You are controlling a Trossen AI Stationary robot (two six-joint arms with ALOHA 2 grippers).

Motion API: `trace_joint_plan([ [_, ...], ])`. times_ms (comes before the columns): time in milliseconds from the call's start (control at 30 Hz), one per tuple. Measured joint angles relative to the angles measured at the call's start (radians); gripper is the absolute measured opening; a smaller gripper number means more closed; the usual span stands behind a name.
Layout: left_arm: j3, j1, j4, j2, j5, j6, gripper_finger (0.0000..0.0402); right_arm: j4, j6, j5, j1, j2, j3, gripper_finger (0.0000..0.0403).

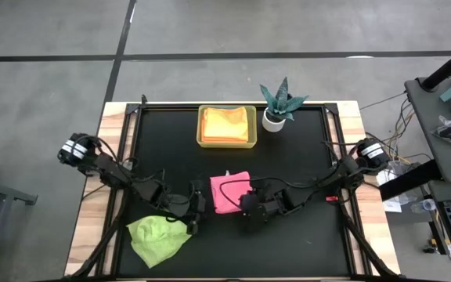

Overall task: Fold microfiber towels
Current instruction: Fold the pink microfiber cloth

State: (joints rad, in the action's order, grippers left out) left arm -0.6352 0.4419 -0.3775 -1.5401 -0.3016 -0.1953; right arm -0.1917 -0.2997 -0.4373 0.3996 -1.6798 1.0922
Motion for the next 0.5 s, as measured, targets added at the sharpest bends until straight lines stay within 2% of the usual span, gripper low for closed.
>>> trace_joint_plan([
  [167,-0.003,-0.017,-0.154,-0.085,-0.022,0.049,0.0058,0.085,-0.031,-0.010,0.001,0.009,-0.104,0.0041],
  [267,-0.005,-0.017,-0.163,-0.139,-0.021,0.036,0.0037,0.157,-0.039,-0.009,0.002,0.009,-0.165,0.0015],
  [500,-0.002,-0.019,-0.148,-0.231,-0.016,-0.062,0.0002,0.261,-0.056,0.020,0.001,0.009,-0.257,0.0009],
])
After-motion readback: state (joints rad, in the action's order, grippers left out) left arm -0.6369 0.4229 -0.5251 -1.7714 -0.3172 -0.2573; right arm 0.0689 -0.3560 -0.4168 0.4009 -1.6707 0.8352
